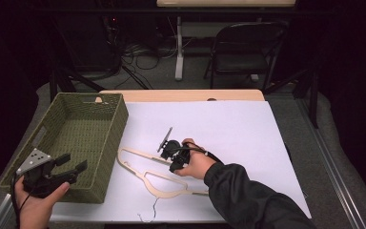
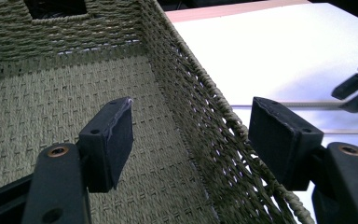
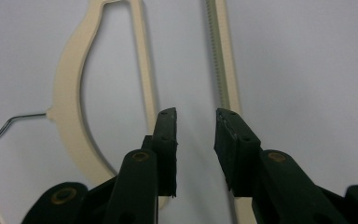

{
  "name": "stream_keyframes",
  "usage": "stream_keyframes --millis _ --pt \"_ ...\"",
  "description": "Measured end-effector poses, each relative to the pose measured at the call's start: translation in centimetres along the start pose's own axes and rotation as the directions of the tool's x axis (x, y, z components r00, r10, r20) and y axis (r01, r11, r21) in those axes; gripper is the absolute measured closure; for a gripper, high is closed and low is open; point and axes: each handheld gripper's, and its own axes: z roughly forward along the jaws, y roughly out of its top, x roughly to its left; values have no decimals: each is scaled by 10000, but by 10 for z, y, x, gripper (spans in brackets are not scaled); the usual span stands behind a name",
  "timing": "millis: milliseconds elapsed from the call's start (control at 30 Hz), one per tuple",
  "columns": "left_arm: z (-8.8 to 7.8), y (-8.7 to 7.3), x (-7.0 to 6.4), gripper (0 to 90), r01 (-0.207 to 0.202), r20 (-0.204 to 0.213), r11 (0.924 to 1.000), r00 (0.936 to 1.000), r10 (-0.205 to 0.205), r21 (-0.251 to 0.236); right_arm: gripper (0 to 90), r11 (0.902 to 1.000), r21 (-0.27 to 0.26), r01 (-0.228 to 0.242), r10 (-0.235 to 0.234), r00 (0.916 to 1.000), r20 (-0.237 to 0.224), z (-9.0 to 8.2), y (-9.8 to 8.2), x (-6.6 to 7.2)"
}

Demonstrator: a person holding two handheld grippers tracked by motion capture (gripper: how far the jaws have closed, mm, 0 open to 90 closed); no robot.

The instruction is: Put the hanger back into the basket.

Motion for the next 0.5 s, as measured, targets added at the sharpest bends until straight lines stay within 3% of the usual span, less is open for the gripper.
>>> stream_keyframes --millis 367,500 --pt "0 0 0 310 14 6 10000 10000 -14 -10 633 9991 -60 -427 429 9984 365 15 1 -24" --pt "0 0 0 310 -21 10 10000 10000 21 22 633 9983 98 -581 578 9981 214 20 0 -30"
